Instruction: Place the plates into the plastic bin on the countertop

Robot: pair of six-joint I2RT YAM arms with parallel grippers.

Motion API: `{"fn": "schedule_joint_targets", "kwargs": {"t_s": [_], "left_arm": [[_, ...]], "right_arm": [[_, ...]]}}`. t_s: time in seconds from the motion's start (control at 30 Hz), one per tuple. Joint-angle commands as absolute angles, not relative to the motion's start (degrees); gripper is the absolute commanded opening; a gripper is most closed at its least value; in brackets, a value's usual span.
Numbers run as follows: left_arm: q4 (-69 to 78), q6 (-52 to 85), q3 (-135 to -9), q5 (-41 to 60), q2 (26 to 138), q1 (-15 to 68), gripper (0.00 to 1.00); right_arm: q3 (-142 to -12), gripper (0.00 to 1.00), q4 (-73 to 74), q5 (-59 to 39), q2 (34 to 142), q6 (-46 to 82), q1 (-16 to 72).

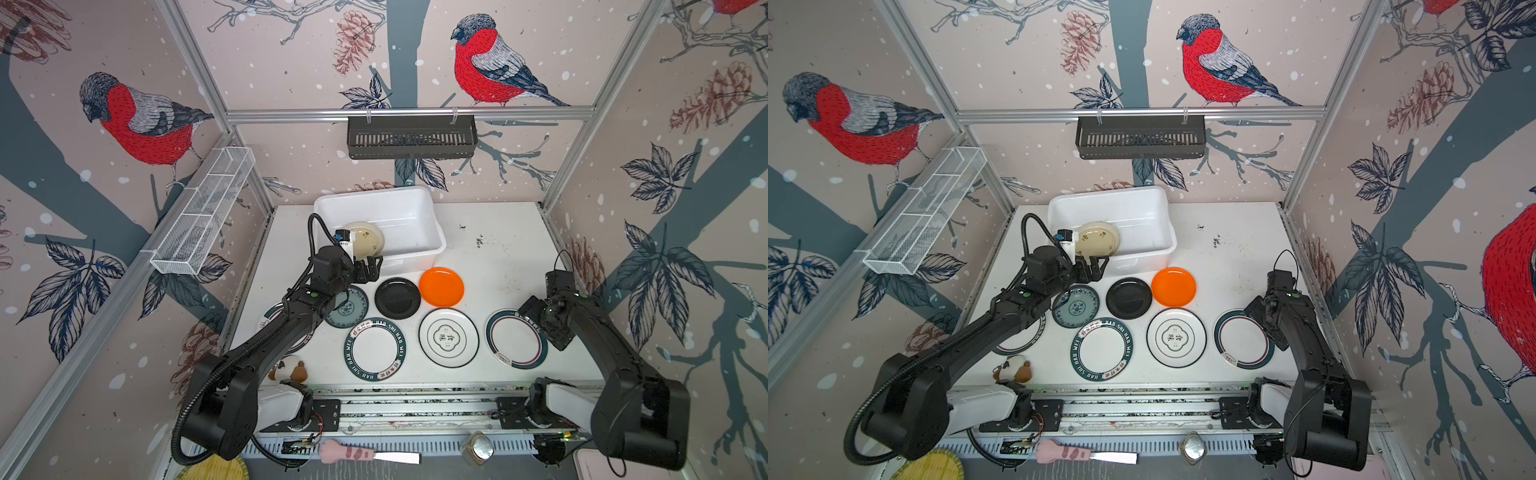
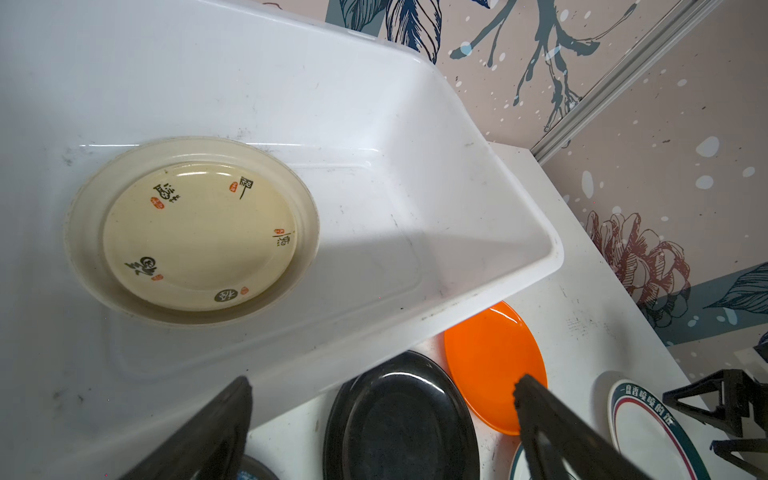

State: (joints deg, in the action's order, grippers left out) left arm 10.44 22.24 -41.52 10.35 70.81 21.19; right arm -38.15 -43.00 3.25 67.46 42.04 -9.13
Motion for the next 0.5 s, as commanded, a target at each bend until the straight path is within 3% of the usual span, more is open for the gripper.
{"fn": "schedule_joint_targets", "kwargs": {"t_s": [0.0, 0.47], "left_arm": [[14.8, 22.0, -41.5, 10.6, 70.8, 21.2, 0.97], [16.3, 21.3, -40.6, 10.4, 72.9, 21.1, 0.98]], "right_arm": [[-37.9, 1.0, -46.3, 5.7, 69.7, 42.4, -9.1], [-35.7, 0.99, -45.4, 4.7, 71.5, 44.2, -9.1]]}}
